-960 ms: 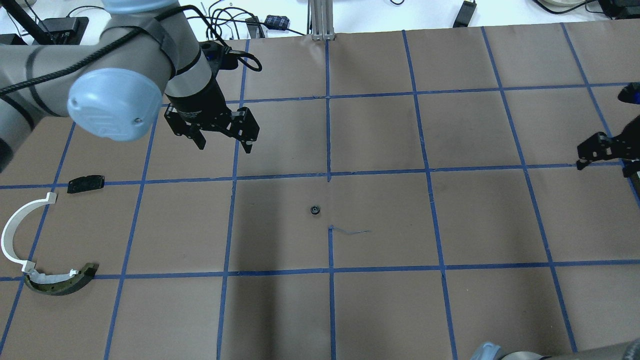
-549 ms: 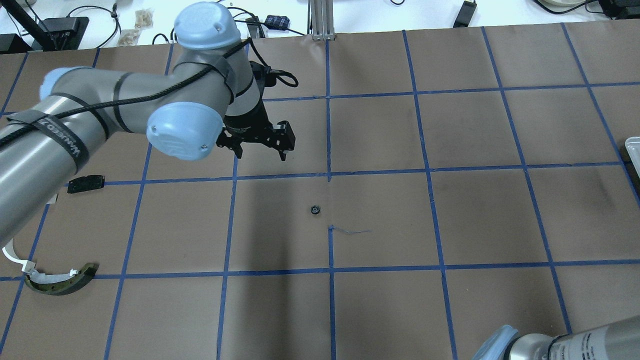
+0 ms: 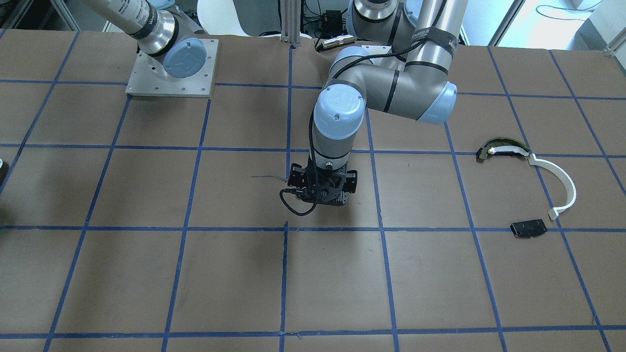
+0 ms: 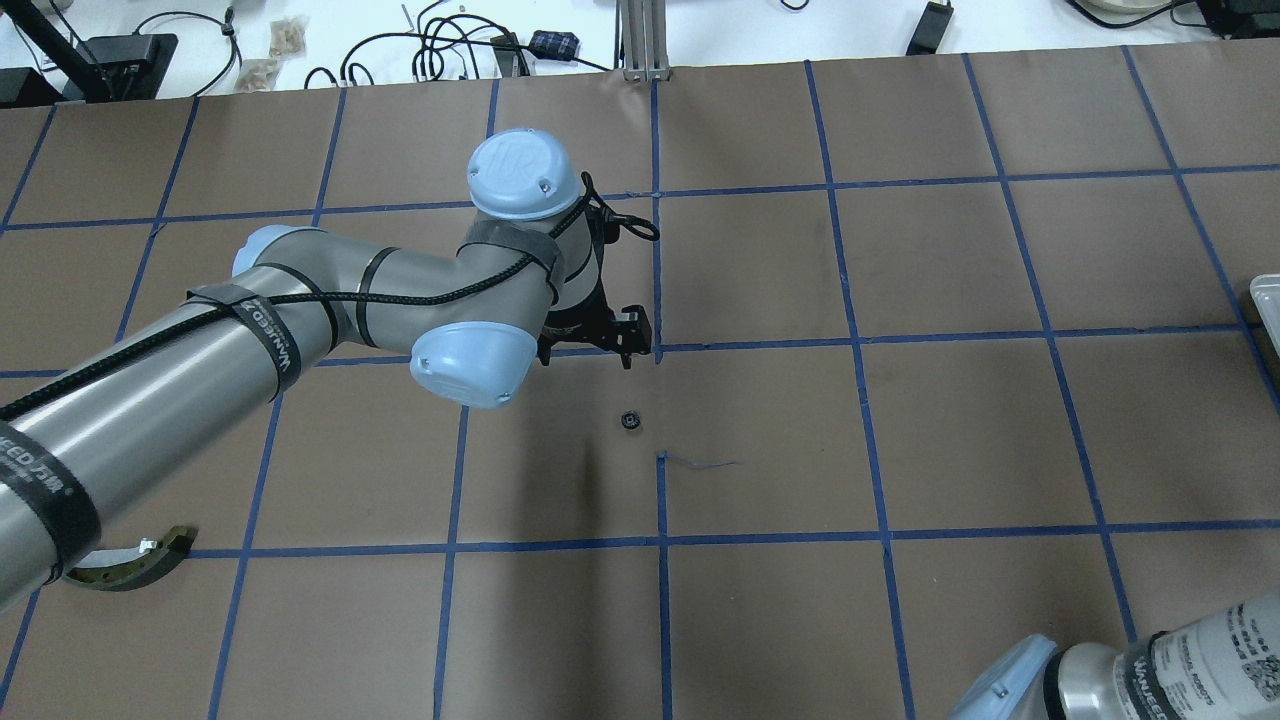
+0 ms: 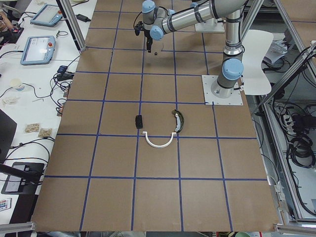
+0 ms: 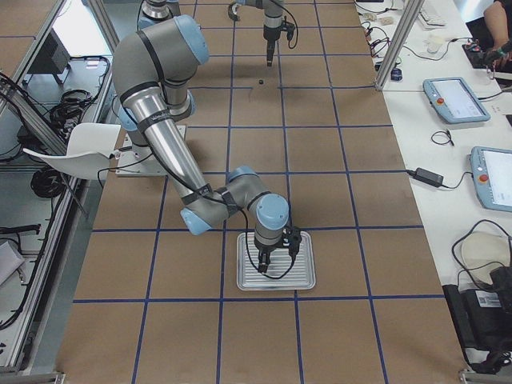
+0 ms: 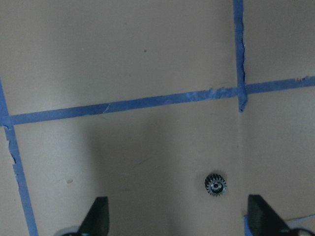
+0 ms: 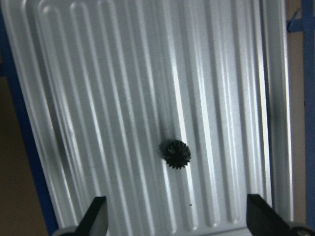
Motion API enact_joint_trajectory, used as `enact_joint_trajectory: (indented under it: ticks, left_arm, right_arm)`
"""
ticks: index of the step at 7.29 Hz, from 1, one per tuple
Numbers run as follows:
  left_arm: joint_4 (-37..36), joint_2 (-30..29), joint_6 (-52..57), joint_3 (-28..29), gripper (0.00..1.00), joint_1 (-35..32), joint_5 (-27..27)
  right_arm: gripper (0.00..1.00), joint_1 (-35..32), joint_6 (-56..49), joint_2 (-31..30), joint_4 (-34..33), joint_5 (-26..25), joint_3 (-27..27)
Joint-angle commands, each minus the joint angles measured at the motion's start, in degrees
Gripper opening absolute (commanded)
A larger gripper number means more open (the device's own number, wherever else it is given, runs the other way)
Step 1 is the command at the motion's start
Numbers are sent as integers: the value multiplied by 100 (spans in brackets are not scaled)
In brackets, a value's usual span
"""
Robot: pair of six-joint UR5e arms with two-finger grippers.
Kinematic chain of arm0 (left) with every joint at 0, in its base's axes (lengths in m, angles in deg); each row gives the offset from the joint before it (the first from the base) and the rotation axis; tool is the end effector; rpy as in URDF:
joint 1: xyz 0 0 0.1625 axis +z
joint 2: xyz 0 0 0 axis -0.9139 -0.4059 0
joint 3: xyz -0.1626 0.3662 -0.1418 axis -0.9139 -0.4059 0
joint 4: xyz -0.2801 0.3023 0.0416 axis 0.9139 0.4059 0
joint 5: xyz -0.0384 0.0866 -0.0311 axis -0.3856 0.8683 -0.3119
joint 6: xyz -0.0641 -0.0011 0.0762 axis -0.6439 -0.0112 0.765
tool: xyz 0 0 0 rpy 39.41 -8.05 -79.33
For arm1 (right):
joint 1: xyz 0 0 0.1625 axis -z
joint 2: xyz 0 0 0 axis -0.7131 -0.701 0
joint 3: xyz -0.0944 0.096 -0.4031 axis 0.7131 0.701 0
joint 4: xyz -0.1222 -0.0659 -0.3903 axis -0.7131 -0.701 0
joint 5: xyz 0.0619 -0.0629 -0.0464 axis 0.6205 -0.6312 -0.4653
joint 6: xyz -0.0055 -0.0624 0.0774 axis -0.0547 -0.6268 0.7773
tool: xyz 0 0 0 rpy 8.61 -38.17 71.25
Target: Place bearing gear from tray to pile
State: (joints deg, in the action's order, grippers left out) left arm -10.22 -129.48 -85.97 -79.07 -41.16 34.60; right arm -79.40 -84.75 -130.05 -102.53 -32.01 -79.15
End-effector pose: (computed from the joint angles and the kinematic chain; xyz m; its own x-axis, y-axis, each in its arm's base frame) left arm -0.2980 -0.5017 0.2392 -0.9960 0.0841 0.0296 0.0844 0.9964 0.0093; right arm -0.4691 -0.4688 0.2114 -0.9882 0.1432 0.0553 0.1450 0.9890 0.0307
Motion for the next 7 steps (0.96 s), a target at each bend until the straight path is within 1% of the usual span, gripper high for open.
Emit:
enact_joint_trajectory:
  ticks: [1, 2, 3, 5, 7]
  left_arm:
    - [-190, -215, -824, -247, 100, -298, 46]
    - [-208, -286, -793, -318, 100, -317, 28]
    - [-234, -347, -758, -284, 100, -317, 28]
    - [-514, -575, -643, -275, 100, -317, -33]
    - [-507, -699, -713, -284, 100, -344, -51]
  right_arm:
    - [99, 7, 107, 219, 59, 35, 170]
    - [85, 7, 334, 219, 94, 70, 162]
    - [77, -1, 458, 227, 103, 88, 162]
    - [57, -1, 459, 306, 103, 88, 153]
    - [58, -1, 468, 342, 77, 88, 153]
